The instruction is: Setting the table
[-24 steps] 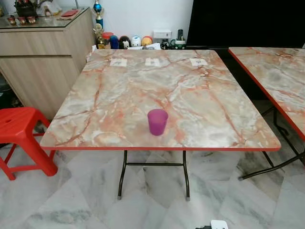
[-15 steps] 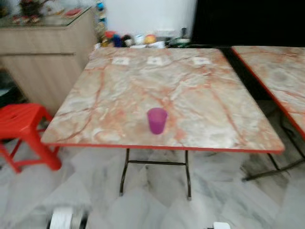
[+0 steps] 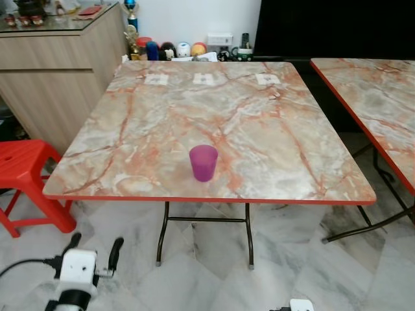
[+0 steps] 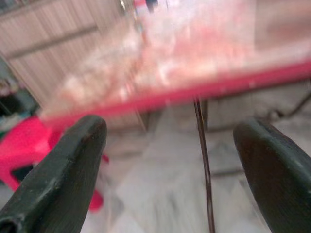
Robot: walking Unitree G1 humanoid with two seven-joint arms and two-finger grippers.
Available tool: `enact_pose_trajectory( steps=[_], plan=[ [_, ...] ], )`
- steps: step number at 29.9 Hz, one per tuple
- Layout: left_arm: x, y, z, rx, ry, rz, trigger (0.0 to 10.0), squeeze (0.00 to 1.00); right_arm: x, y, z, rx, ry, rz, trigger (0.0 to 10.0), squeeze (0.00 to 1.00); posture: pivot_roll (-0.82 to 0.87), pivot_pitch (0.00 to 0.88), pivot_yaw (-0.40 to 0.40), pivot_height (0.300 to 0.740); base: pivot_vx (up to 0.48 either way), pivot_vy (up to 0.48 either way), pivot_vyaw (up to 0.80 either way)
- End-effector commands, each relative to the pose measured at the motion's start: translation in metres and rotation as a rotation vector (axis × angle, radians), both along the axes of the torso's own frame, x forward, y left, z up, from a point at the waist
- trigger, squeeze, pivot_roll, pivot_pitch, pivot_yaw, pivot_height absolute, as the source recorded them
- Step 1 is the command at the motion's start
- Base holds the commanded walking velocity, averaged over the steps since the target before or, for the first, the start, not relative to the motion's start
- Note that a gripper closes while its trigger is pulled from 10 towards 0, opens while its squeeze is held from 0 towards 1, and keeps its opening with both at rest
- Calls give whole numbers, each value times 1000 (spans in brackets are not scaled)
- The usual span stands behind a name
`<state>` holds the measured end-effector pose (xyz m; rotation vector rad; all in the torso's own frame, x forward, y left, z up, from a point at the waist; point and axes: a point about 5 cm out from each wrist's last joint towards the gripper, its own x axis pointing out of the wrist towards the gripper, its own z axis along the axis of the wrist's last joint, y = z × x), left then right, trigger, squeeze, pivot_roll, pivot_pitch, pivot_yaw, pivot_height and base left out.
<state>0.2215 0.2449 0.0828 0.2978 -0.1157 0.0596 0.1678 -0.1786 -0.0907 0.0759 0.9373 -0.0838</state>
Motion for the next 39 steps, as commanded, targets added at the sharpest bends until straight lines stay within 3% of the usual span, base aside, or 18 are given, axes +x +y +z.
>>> enact_pose_trajectory(
  steps=[1,8,28,39],
  plan=[
    [2,-1,6,-9,-11,-5,10000,0,-6,-7,-2,-8,22,-42,10000,0,63,68,-24,740,0,0,0],
    [18,-13,25,-33,-58,-47,10000,0,-7,-10,-2,-19,29,-53,10000,0,56,68,-23,740,0,0,-780],
    [17,-16,26,-73,14,-41,10000,0,-6,-8,-2,-19,31,-45,10000,0,57,70,-22,740,0,0,-778],
    [14,-5,26,-57,8,36,10000,0,-4,-5,-1,-7,14,-44,10000,0,60,66,-23,740,0,0,-550]
  ],
)
